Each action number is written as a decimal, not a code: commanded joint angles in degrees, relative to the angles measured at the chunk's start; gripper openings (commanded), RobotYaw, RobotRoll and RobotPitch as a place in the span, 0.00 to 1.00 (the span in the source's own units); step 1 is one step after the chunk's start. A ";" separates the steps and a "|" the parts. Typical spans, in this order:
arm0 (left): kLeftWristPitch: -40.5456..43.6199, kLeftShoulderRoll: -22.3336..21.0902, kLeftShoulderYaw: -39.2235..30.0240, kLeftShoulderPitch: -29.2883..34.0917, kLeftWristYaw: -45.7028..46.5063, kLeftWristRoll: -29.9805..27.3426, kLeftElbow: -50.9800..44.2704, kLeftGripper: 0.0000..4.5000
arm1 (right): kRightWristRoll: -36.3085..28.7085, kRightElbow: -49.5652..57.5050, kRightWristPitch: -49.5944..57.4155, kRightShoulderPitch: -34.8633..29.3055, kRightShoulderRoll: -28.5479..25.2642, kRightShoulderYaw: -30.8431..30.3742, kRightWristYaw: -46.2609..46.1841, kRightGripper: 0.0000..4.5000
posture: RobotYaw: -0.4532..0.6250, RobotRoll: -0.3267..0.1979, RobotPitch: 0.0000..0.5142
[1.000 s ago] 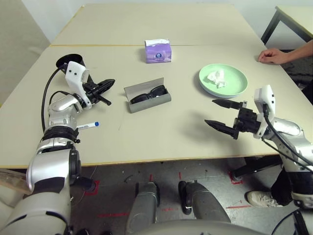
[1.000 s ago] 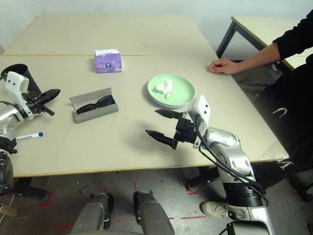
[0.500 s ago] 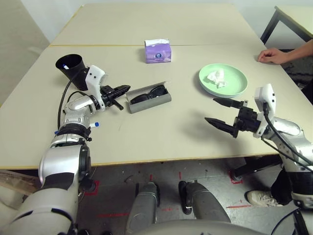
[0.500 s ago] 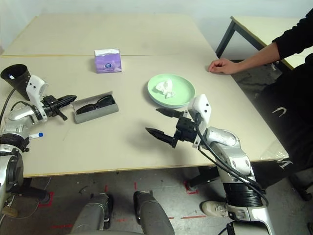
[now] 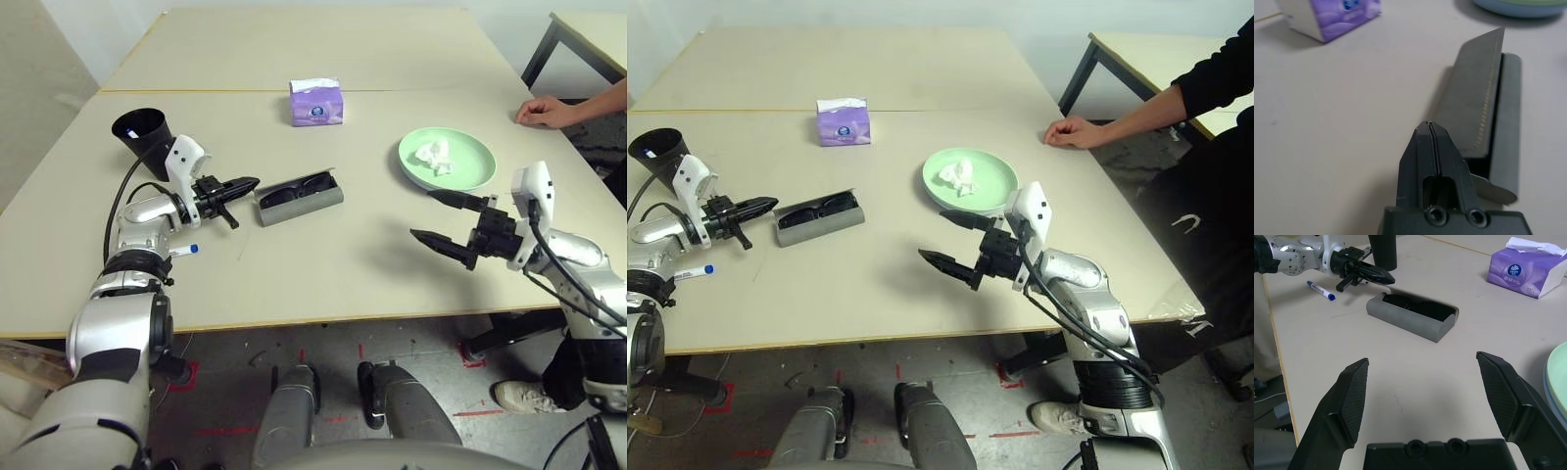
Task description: Organize and tidy the items on the table.
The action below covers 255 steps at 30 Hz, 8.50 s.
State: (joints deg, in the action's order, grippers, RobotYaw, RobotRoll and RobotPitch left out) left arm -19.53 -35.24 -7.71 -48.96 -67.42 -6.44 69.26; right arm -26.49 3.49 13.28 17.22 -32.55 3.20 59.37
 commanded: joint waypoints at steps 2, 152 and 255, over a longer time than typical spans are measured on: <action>-0.79 -0.53 1.11 0.87 -1.87 1.18 -0.60 0.01 | -0.20 -0.35 0.01 -0.20 0.05 0.11 -0.10 1.00 | 0.33 0.62 0.29; 11.48 -4.03 -2.31 0.02 -13.85 -6.13 -6.14 0.01 | -0.62 -0.88 -0.57 0.61 -0.14 0.49 -0.99 1.00 | 0.32 0.62 0.26; -20.29 -27.08 28.38 0.55 -18.42 22.05 -0.64 0.33 | -4.70 7.43 4.02 5.10 2.98 -10.36 10.70 1.00 | 0.37 0.62 0.28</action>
State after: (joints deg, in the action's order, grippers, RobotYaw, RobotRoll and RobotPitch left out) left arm -39.88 -62.86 21.19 -48.85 -86.44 14.75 67.89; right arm -30.71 10.30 16.94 21.77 -29.39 -7.40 70.12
